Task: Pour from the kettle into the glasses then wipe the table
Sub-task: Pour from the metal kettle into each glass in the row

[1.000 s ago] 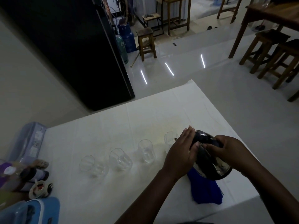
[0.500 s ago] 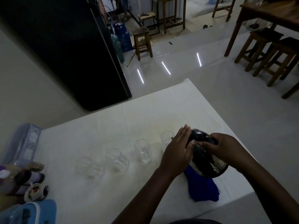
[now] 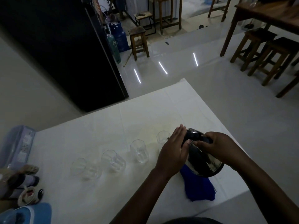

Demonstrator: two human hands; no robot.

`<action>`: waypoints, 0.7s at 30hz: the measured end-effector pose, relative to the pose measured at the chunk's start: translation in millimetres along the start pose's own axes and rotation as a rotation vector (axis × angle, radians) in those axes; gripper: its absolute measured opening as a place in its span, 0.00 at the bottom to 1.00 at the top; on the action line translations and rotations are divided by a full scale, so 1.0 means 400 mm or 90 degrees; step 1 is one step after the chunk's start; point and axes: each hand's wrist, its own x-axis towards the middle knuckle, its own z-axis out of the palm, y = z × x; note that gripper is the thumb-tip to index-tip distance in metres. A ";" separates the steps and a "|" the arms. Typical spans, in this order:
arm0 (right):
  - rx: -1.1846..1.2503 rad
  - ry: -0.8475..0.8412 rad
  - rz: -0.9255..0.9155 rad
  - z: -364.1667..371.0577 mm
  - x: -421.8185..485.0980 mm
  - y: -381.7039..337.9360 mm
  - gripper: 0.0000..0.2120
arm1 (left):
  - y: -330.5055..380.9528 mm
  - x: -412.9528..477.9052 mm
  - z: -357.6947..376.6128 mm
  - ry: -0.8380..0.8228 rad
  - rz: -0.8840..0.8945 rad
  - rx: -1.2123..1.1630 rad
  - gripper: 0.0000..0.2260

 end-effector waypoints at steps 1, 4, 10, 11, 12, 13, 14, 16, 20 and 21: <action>0.001 -0.002 -0.001 -0.001 0.001 -0.001 0.12 | 0.000 0.000 0.000 0.000 -0.001 0.000 0.23; 0.005 -0.007 -0.002 -0.003 0.003 0.000 0.11 | -0.002 0.000 0.001 0.002 -0.006 0.001 0.24; 0.002 -0.012 0.002 -0.005 0.006 0.000 0.11 | 0.003 0.000 -0.001 0.001 -0.014 0.006 0.30; 0.001 -0.012 0.001 -0.007 0.006 -0.001 0.11 | 0.005 0.000 -0.001 0.000 -0.016 0.006 0.30; 0.001 -0.012 0.001 -0.008 0.006 -0.003 0.11 | 0.006 0.000 -0.002 -0.001 -0.019 0.007 0.29; 0.001 -0.012 0.002 -0.009 0.006 -0.004 0.12 | 0.007 0.000 -0.003 -0.002 -0.020 0.007 0.28; -0.001 -0.012 0.003 -0.010 0.005 -0.006 0.12 | 0.007 0.000 -0.003 -0.003 -0.021 0.006 0.26; -0.009 -0.010 0.002 -0.013 0.004 -0.010 0.12 | 0.006 0.000 -0.003 -0.002 -0.019 0.007 0.23; -0.007 -0.013 -0.001 -0.016 0.002 -0.015 0.11 | 0.004 -0.004 -0.003 0.003 -0.014 0.012 0.22; -0.009 -0.015 -0.001 -0.016 0.001 -0.016 0.11 | 0.004 -0.005 -0.002 0.004 -0.014 0.012 0.22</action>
